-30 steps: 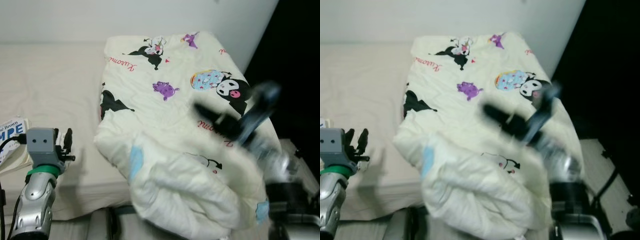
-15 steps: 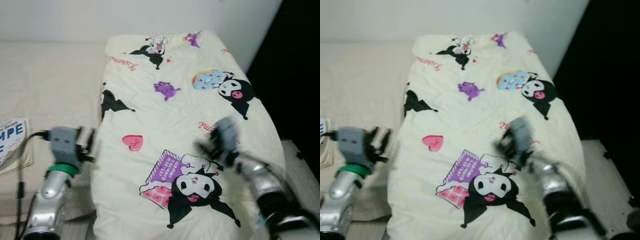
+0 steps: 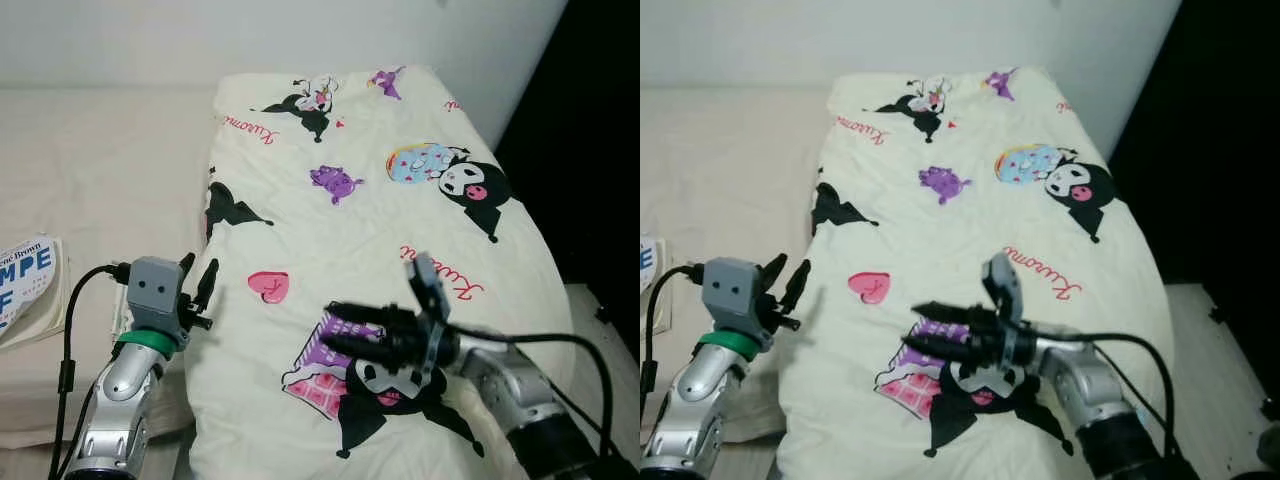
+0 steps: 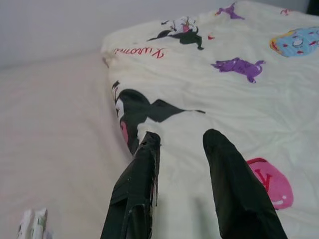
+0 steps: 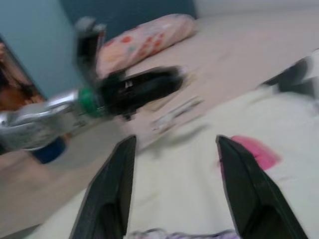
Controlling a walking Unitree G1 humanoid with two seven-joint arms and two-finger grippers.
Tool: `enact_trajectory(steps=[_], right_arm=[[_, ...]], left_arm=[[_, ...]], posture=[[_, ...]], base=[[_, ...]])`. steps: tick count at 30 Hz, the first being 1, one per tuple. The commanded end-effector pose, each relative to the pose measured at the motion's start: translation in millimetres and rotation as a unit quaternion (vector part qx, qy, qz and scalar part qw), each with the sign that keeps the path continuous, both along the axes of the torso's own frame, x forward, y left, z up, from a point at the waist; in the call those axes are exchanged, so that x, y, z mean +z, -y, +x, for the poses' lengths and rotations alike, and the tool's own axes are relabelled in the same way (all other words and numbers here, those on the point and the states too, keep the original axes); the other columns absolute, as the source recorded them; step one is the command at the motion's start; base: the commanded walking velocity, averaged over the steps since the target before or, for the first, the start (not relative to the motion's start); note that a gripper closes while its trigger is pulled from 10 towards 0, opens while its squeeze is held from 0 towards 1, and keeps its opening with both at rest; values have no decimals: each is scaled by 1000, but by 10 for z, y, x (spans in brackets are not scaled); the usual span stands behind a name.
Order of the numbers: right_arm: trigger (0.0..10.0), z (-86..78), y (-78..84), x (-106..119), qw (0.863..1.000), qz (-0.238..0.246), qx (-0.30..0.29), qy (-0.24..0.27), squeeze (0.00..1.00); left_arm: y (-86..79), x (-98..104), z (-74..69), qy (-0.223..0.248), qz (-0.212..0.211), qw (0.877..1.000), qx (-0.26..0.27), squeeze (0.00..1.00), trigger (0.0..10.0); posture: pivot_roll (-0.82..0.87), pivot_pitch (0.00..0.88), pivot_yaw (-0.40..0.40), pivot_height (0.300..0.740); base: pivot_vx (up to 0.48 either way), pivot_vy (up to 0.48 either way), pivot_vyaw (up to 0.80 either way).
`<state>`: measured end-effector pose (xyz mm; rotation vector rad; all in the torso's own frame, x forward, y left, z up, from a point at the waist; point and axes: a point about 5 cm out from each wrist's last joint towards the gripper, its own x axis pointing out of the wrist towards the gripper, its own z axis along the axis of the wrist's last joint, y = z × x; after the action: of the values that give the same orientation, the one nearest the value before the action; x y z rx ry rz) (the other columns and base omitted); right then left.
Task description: Clean up the room
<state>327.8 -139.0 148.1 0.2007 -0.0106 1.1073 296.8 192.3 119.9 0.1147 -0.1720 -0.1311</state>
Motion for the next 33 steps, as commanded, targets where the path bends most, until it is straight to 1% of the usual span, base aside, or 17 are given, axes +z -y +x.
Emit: enact_trajectory(steps=[1, 2, 3, 4, 5, 6, 7, 9, 11, 13, 15, 17, 20, 22, 24, 27, 33], right_arm=[[10000, 58, 115, -50, 998, -7, -59, -5, 0], [10000, 58, 115, -50, 998, -7, -59, -5, 0], [10000, 173, 181, -50, 992, -14, -124, -5, 0], [10000, 173, 181, -50, 992, -14, -124, -5, 0], [10000, 298, 357, -128, 968, -56, -246, -13, 0], [10000, 341, 467, -188, 944, -71, -322, -23, 0], [10000, 328, 505, -228, 931, -64, -359, -30, 0], [10000, 303, 510, -253, 924, -54, -376, -33, 0], [10000, 251, 454, -302, 925, -42, -376, -35, 0], [10000, 127, 374, -455, 918, -22, -392, -58, 0], [10000, 32, 320, -627, 905, -22, -419, -69, 0], [10000, -50, 242, -780, 898, -37, -432, -72, 0], [10000, -73, 211, -827, 896, -41, -435, -73, 0], [10000, -112, 157, -907, 886, -42, -455, -75, 0], [10000, -122, 148, -923, 883, -42, -461, -76, 0], [10000, -152, 159, -958, 871, -45, -483, -80, 0], [10000, -151, 133, -966, 868, -42, -488, -79, 0]], left_arm=[[-18, -42, -14, -9, 1, 1000, 0, 0, 10000], [-18, -42, -14, -9, 1, 1000, 0, 0, 10000], [-14, -42, -11, -11, 3, 1000, -3, 0, 10000], [-14, -42, -11, -11, 3, 1000, -3, 0, 10000], [76, -121, -23, -31, 29, 999, -23, 0, 10000], [153, -182, -37, -42, 47, 997, -34, 0, 10000], [215, -216, -35, -46, 60, 997, -35, 0, 10000], [254, -233, -30, -48, 65, 996, -33, 0, 10000], [277, -231, 1, -50, 61, 997, -23, 0, 10000], [315, -199, 59, -42, 52, 998, -7, 0, 10000], [340, -153, 123, -29, 49, 998, 11, 0, 10000], [341, -93, 201, -22, 36, 999, 27, 0, 10000], [338, -69, 228, -20, 32, 999, 32, 0, 10000], [275, -81, 282, -30, 35, 997, 62, 0, 10000], [242, -103, 294, -37, 34, 996, 75, 0, 10000], [160, -258, 265, -71, 10, 992, 100, 0, 10000], [209, -352, 187, -74, 27, 993, 87, 0, 10000]], posture=[[56, 8, 67, 557], [56, 8, 67, 557], [56, 8, 67, 557], [56, 8, 67, 557], [58, 6, 62, 557], [60, 7, 51, 557], [60, 7, 51, 557], [58, 6, 46, 557], [56, 3, 45, 557], [51, 0, 44, 557], [51, 0, 47, 566], [47, 0, 59, 576], [47, 0, 59, 581], [30, 0, 77, 591], [30, 0, 77, 596], [15, 0, 87, 611], [21, 0, 84, 636]], base=[[0, 0, 0], [0, 0, 0], [0, 0, 0], [0, 0, 0], [0, 0, 0], [0, 0, 0], [0, 0, 0], [0, 0, 0], [0, 0, 0], [0, 0, 0], [0, 0, 0], [0, 0, 0], [0, 0, 0], [0, 0, 0], [0, 0, 0], [0, 0, 0], [0, 0, 0]])
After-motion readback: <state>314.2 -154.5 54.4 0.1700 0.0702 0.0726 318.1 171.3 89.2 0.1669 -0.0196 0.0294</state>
